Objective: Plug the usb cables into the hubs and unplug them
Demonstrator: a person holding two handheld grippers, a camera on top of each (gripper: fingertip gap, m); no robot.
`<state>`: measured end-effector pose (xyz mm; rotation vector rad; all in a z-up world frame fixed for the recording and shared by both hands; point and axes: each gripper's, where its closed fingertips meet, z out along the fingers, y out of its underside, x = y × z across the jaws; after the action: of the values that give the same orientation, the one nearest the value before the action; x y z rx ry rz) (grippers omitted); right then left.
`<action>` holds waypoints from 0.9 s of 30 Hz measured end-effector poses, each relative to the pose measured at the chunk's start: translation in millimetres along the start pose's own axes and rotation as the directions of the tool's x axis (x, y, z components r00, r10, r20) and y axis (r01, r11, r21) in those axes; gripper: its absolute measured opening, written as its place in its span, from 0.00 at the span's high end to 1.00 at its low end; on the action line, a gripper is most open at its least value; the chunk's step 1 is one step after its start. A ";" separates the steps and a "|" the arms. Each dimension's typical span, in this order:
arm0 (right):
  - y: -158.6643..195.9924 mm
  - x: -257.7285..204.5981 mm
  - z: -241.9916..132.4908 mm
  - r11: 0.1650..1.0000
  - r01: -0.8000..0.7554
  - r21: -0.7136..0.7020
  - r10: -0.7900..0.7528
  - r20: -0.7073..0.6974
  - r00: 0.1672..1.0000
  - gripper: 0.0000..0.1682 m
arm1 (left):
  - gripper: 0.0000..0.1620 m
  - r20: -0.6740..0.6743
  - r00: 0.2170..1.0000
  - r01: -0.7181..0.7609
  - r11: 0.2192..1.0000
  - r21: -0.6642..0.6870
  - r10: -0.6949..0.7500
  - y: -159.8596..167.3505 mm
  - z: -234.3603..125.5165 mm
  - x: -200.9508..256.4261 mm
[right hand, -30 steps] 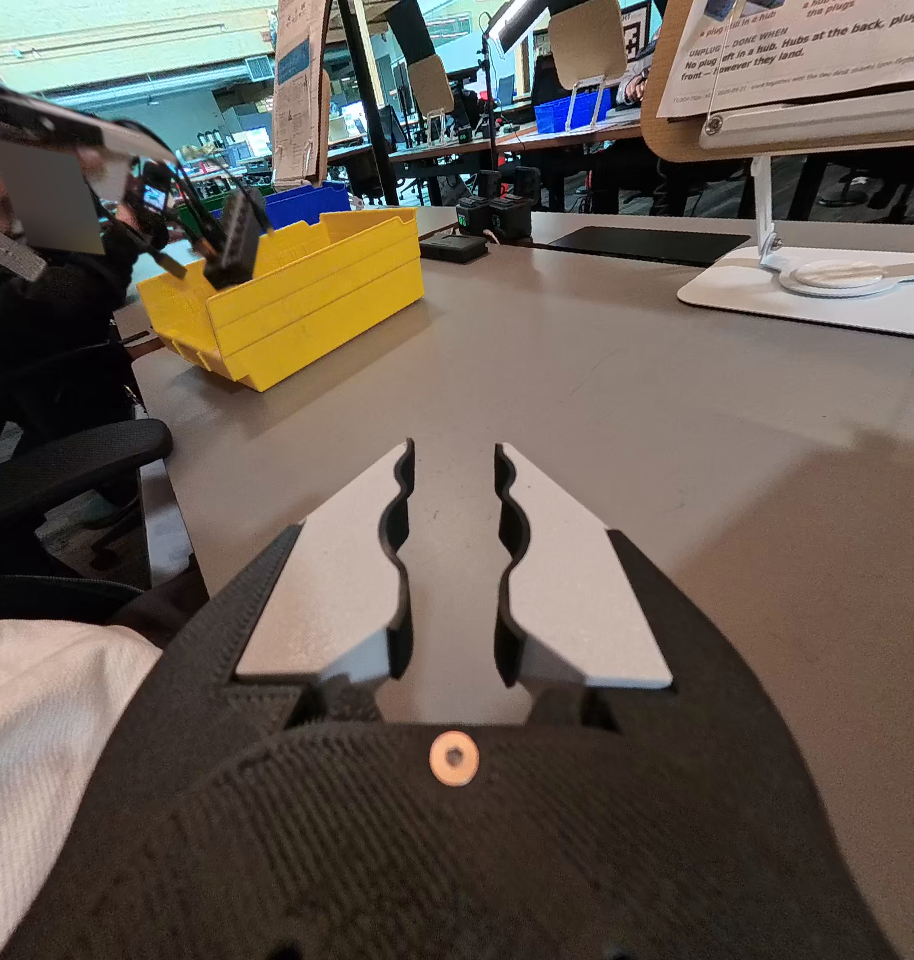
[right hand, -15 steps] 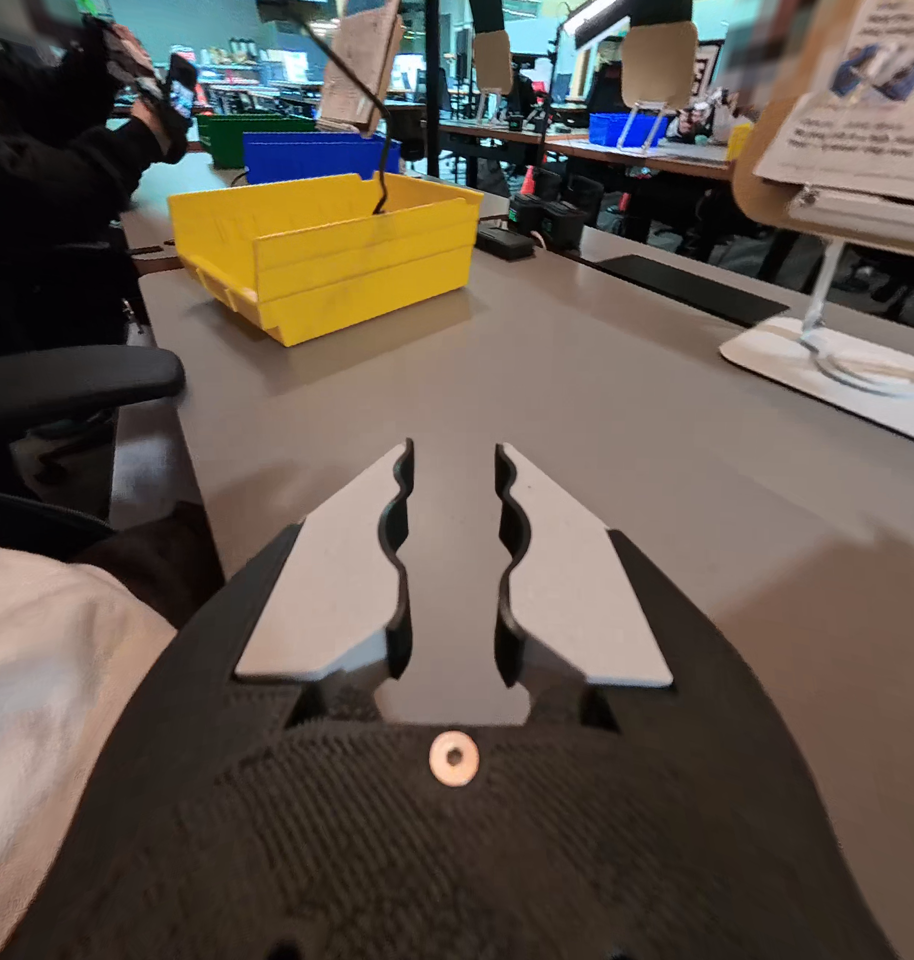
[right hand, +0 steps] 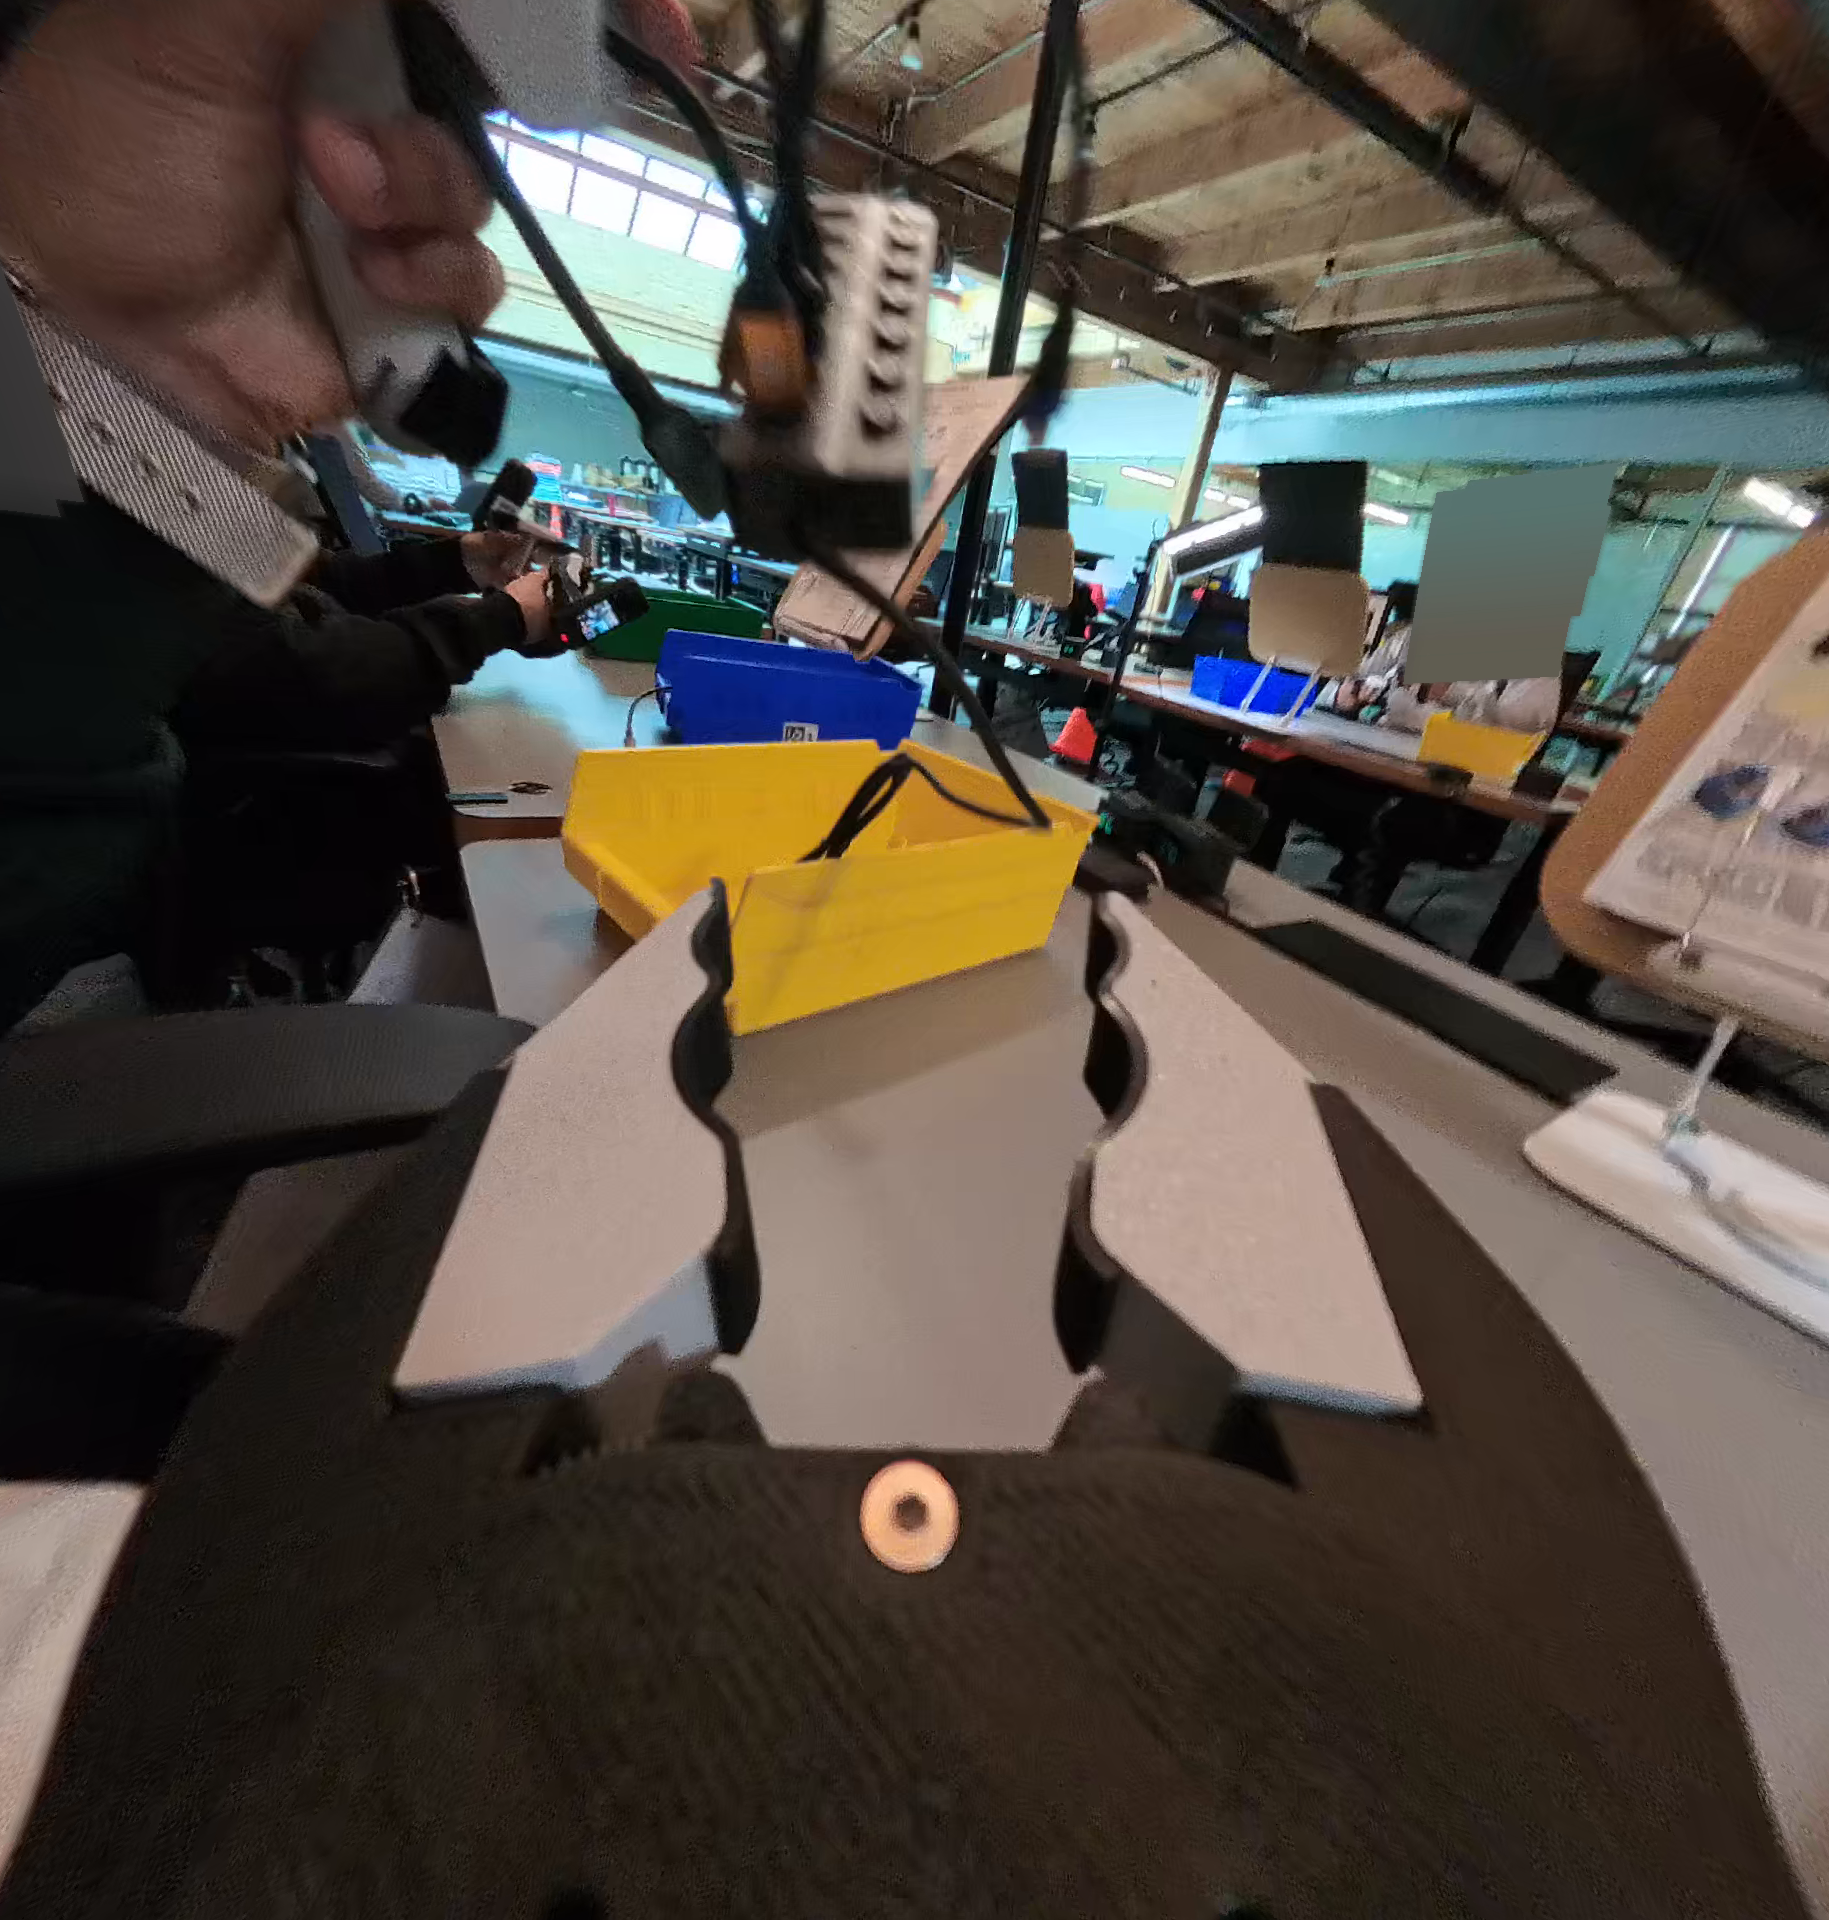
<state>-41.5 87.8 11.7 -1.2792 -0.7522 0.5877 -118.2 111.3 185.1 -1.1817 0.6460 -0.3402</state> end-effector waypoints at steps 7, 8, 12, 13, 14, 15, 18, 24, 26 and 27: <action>-3.8 2.9 52.9 0.995 -0.023 -0.102 0.023 0.004 1.000 0.52 | 1.00 -0.142 0.988 0.056 0.996 -0.062 -0.064 30.3 29.6 58.2; 3.6 2.9 55.9 0.988 -0.059 -0.144 0.062 0.018 0.998 0.51 | 1.00 -0.169 0.983 0.063 0.995 -0.072 -0.075 34.9 32.9 67.8; 22.2 11.7 47.5 0.967 -0.167 -0.195 0.177 0.035 0.984 0.66 | 0.99 -0.238 0.967 0.067 0.993 -0.096 -0.088 53.8 44.9 97.9; 25.9 14.0 44.8 0.962 -0.186 -0.198 0.198 0.041 0.979 0.66 | 0.99 -0.234 0.969 0.064 0.994 -0.094 -0.085 57.7 47.7 100.2; 29.3 17.3 42.2 0.958 -0.204 -0.202 0.215 0.037 0.976 0.66 | 0.98 -0.232 0.969 0.059 0.994 -0.088 -0.078 61.0 49.7 101.4; 31.3 21.4 39.7 0.954 -0.223 -0.198 0.233 0.028 0.972 0.67 | 0.97 -0.214 0.973 0.067 0.995 -0.076 -0.081 62.3 51.0 98.8; 24.7 36.6 31.1 0.929 -0.345 -0.132 0.352 0.027 0.936 0.68 | 0.85 -0.174 0.975 0.132 0.991 -0.037 -0.136 58.6 50.0 83.7; -3.0 67.1 13.1 0.892 -0.452 -0.016 0.452 0.036 0.891 0.69 | 0.75 -0.200 0.923 0.326 0.944 -0.053 -0.330 58.9 46.8 54.7; -13.0 77.3 6.8 0.881 -0.472 0.024 0.471 0.026 0.882 0.69 | 0.72 -0.163 0.912 0.377 0.926 -0.022 -0.375 56.7 44.5 35.5; -17.9 83.6 3.0 0.873 -0.486 0.049 0.485 0.020 0.874 0.69 | 0.71 -0.148 0.910 0.390 0.921 -0.005 -0.387 55.1 42.0 25.9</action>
<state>8.7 149.1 43.6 -1.4254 -0.4087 1.0129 -76.4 147.6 136.1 -1.2684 0.5269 -0.7771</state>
